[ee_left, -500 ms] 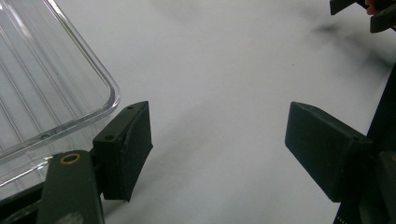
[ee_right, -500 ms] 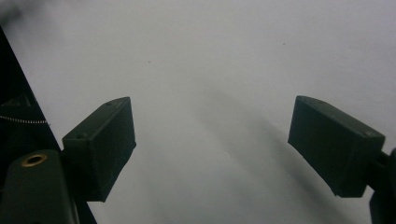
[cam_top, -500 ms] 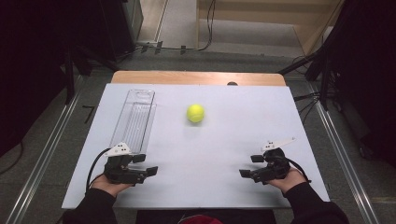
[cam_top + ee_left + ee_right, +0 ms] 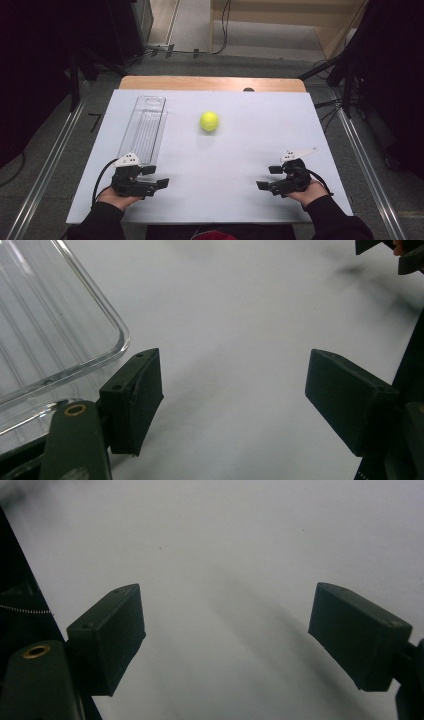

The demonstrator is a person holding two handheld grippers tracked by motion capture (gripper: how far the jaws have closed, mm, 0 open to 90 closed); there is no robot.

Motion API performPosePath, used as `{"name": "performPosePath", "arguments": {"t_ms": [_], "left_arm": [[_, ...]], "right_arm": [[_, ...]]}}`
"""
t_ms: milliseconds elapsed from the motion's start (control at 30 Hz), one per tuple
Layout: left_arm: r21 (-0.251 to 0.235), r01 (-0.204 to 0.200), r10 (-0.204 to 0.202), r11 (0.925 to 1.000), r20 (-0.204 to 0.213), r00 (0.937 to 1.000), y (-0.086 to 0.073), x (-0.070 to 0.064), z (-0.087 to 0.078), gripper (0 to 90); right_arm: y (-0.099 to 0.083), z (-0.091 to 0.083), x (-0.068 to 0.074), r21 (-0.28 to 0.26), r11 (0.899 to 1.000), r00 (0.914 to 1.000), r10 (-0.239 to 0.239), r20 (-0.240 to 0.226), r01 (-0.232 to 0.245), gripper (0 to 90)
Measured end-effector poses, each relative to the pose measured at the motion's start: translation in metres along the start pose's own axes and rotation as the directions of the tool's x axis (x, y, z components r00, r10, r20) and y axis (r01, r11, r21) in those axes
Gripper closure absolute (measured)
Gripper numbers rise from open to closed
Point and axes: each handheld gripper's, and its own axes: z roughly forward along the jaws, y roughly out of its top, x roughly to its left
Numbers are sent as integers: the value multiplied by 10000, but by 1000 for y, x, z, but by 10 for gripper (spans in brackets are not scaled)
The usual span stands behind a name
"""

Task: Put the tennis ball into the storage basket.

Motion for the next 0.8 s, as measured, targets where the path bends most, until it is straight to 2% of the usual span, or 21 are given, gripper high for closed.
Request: {"name": "performPosePath", "arguments": {"t_ms": [800], "left_arm": [[4,-11,11,10000,-10,10000,0,0,-1,235]], "right_arm": [[0,2,0,10,10000,10000,9,58,-9,128]]}}
